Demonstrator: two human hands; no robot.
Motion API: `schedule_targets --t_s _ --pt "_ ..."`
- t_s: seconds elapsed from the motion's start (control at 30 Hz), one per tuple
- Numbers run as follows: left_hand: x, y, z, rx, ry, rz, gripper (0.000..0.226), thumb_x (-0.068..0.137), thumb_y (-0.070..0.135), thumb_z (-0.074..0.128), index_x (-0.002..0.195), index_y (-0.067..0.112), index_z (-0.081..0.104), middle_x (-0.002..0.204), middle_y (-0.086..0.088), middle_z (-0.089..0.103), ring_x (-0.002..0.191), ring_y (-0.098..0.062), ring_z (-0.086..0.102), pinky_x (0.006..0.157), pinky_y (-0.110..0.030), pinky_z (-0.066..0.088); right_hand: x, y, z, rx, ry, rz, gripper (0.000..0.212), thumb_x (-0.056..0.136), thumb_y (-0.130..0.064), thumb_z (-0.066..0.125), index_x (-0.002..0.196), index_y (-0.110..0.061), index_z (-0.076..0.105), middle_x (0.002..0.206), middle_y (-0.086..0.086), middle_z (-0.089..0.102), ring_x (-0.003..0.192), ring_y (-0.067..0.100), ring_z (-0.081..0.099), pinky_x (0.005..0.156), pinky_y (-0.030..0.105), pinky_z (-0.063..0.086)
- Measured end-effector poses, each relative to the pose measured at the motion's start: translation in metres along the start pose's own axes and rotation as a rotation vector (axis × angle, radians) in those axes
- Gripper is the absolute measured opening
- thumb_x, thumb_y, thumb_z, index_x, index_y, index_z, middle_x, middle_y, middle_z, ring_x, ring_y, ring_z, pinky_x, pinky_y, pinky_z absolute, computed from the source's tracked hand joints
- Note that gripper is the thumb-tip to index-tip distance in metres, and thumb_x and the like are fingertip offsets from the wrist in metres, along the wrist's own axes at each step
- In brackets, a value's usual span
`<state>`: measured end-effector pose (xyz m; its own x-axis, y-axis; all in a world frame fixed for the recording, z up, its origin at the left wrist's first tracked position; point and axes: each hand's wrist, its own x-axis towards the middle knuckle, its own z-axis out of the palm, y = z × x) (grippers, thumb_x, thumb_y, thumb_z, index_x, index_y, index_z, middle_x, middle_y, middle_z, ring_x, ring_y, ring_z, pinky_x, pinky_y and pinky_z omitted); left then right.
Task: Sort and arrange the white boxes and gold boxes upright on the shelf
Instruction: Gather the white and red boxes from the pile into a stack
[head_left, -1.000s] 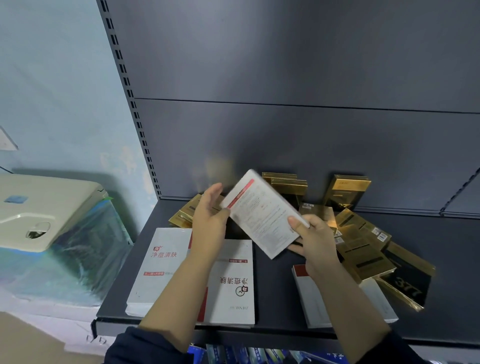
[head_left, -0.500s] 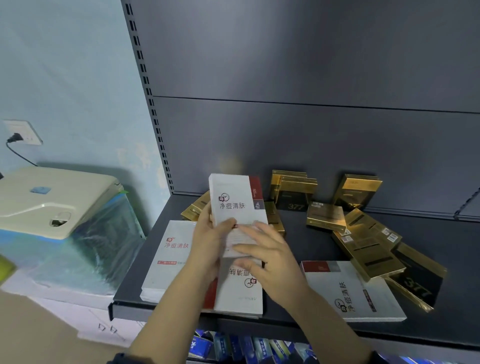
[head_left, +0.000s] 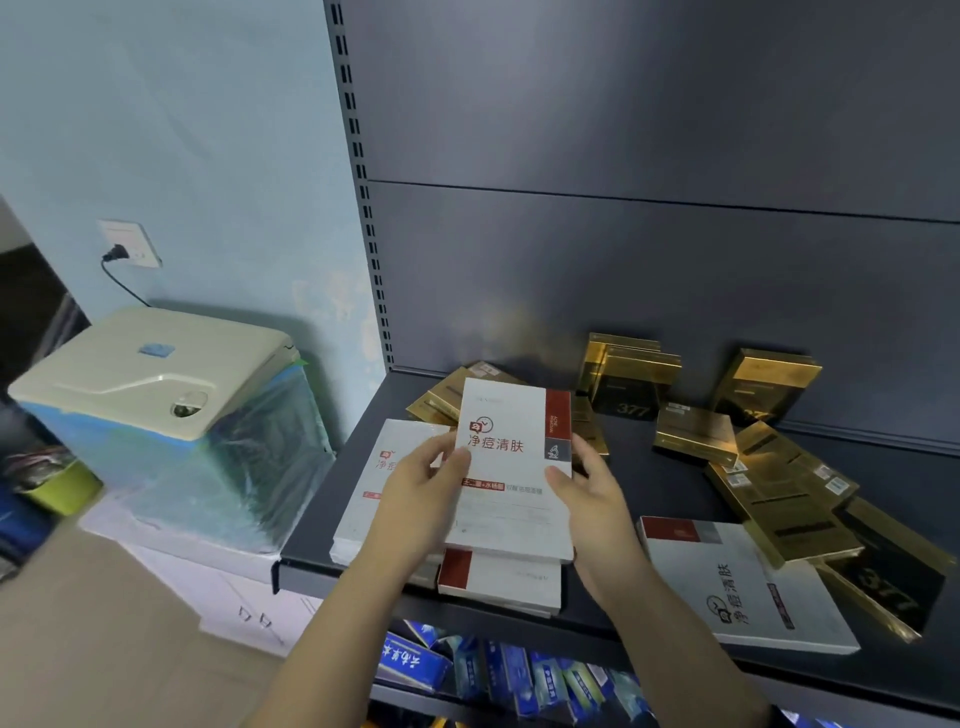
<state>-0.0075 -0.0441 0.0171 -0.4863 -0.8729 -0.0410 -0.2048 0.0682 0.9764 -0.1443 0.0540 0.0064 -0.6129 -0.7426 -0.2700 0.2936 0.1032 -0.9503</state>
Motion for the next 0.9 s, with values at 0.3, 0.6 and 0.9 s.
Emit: schedule_targets --t_s 0.3,0.6,0.9 --pt "0.005 -0.028 -0.054 0.213 0.309 -0.066 0.016 0.090 0.012 0.058 0.102 0.016 0.067 0.096 -0.006 0.072 0.077 -0.009 0.066 0.062 -0.015 0.047 0.007 0.007 -0.016 -0.120 0.143 0.063 0.030 0.101 -0.014 0.043 0.126 -0.029 0.053 0.118 0.003 0.066 0.103 0.022 0.065 0.077 0.039 0.056" --pt "-0.004 -0.054 -0.062 0.441 -0.025 -0.122 0.035 0.086 0.028 0.066 0.118 0.030 0.051 0.109 0.009 0.070 0.095 -0.011 0.067 0.081 -0.035 0.055 -0.002 0.031 0.004 -0.373 0.128 0.013 0.045 0.100 -0.006 0.042 0.141 -0.025 0.042 0.137 0.002 0.034 0.110 0.018 0.053 0.084 0.029 0.053" --pt "0.001 -0.048 -0.074 0.427 -0.126 -0.145 0.035 0.085 0.012 0.067 0.114 0.024 0.054 0.107 0.009 0.070 0.094 -0.007 0.066 0.078 -0.024 0.053 -0.007 0.033 0.009 -0.317 0.106 0.061 0.049 0.101 -0.009 0.041 0.143 -0.031 0.036 0.135 -0.002 0.054 0.122 0.021 0.056 0.078 0.030 0.056"
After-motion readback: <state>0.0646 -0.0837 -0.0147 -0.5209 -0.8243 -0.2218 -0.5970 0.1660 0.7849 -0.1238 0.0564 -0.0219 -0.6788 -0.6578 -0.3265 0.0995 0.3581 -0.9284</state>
